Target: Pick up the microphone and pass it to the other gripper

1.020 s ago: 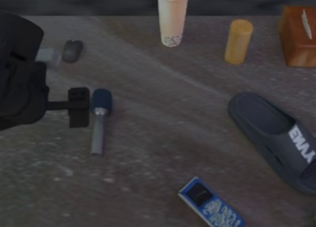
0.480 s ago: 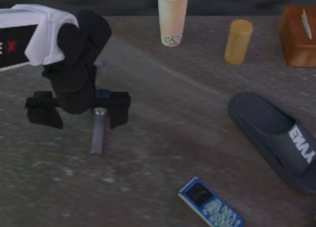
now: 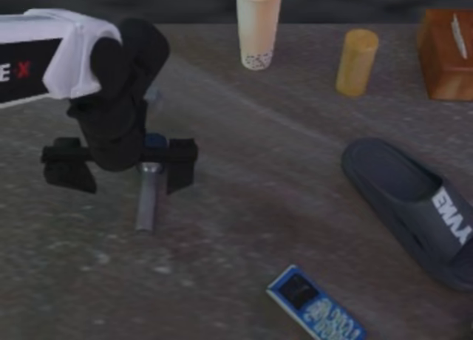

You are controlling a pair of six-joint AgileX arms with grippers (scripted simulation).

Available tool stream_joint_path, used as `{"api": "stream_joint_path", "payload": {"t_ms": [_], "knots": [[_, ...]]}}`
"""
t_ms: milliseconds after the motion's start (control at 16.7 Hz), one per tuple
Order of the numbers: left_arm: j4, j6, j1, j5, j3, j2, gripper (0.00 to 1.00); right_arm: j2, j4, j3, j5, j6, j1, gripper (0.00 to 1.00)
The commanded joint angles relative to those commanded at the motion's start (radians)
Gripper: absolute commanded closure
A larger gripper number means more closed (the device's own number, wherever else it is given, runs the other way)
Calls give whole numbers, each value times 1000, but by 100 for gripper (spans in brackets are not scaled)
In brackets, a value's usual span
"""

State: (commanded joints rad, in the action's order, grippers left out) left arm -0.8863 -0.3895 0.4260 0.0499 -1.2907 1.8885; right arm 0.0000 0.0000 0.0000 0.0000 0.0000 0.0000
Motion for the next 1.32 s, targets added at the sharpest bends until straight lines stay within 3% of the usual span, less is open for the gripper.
{"api": "stream_joint_path", "payload": {"t_ms": [480,840,1320], "knots": [[301,14,-9,-2,111,185,0,0,0,0,0,0,0,0],[332,16,-11,-2,124,207,0,0,0,0,0,0,0,0],[332,16,-11,-2,124,207,60,0,0,0,0,0,0,0]]}}
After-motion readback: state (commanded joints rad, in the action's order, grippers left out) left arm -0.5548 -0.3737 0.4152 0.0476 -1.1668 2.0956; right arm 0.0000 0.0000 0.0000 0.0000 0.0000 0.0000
